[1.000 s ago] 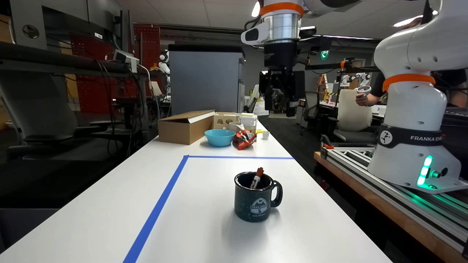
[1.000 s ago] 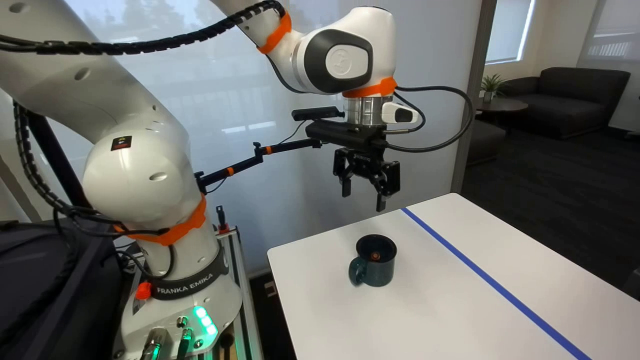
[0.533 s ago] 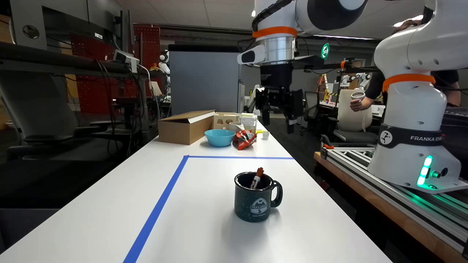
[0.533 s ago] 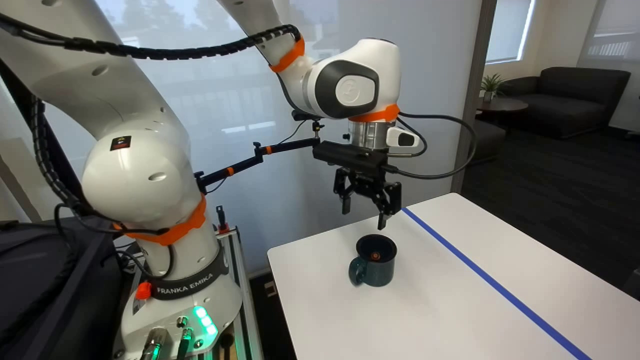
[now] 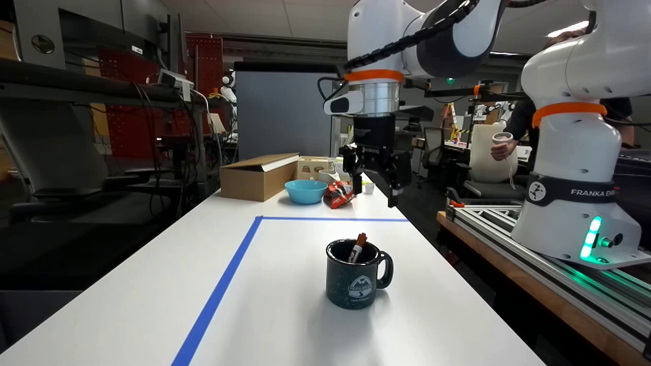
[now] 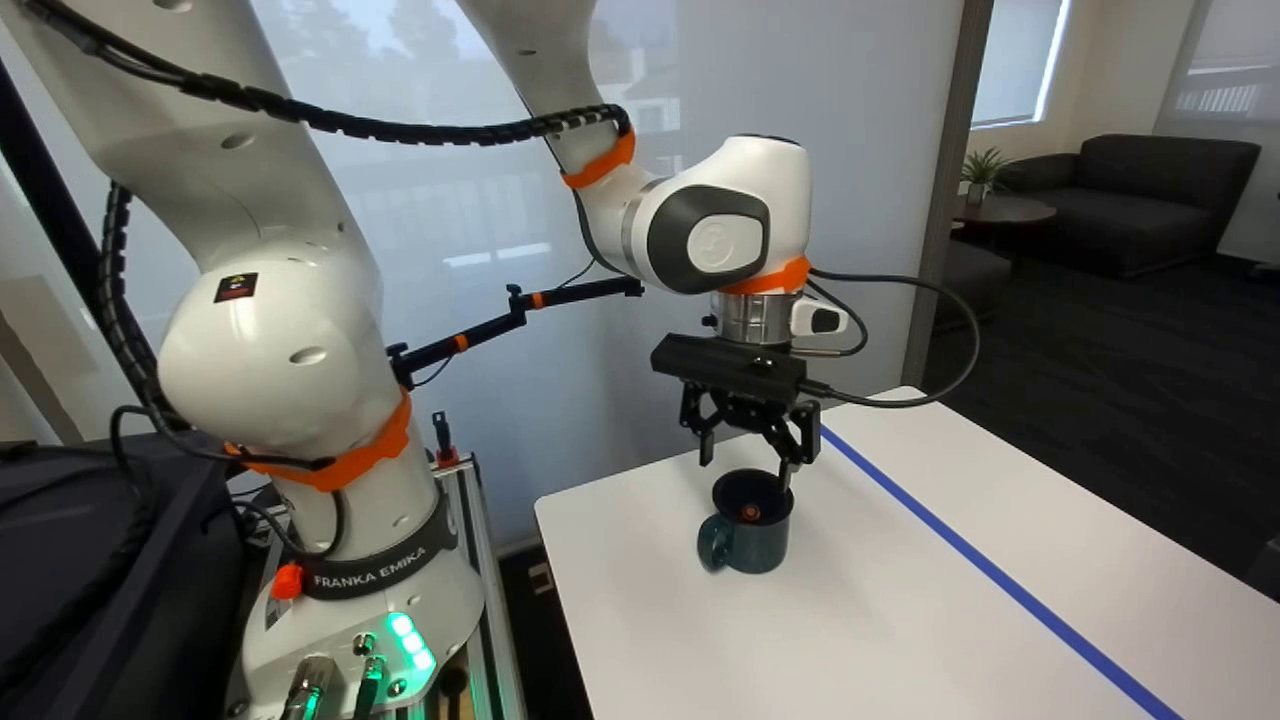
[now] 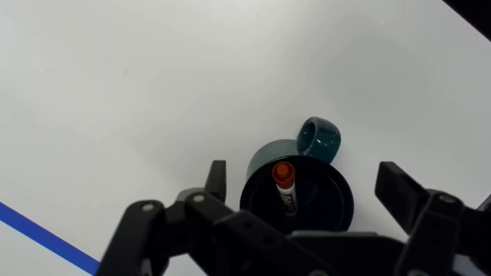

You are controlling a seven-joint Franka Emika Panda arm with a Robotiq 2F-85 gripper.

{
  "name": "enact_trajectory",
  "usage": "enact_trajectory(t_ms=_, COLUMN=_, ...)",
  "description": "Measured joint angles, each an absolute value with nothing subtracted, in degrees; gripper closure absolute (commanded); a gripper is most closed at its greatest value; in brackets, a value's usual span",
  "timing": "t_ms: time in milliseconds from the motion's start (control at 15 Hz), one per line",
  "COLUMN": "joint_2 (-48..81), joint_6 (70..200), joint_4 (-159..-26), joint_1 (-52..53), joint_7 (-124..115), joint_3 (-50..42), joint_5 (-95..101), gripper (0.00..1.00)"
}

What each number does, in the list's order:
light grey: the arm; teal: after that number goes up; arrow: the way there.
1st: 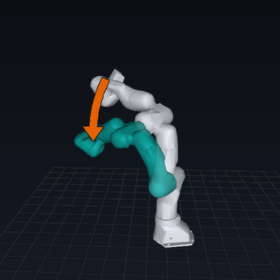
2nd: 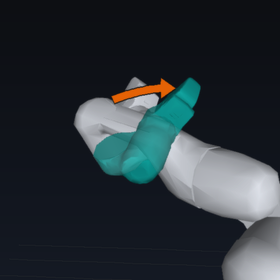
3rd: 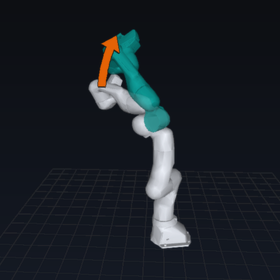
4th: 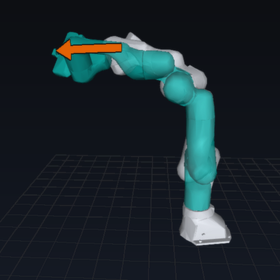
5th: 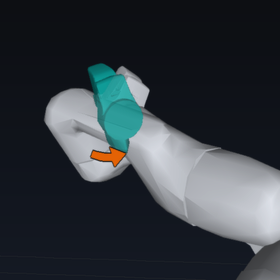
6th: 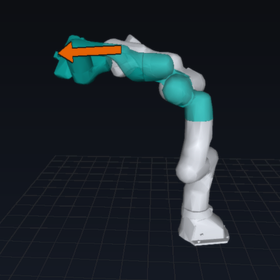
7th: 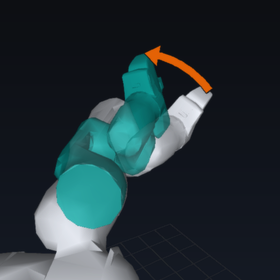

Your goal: Take the marker out of the mug.

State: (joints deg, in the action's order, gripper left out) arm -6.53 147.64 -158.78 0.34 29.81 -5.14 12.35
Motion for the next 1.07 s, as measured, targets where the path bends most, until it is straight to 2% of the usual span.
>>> enact_trajectory(t_ms=1067, joint_2=4.62, joint_6=156.07, joint_4=-154.20, joint_1=-0.96, joint_7=35.24, joint_3=-3.48, joint_5=13.47, gripper=0.00)
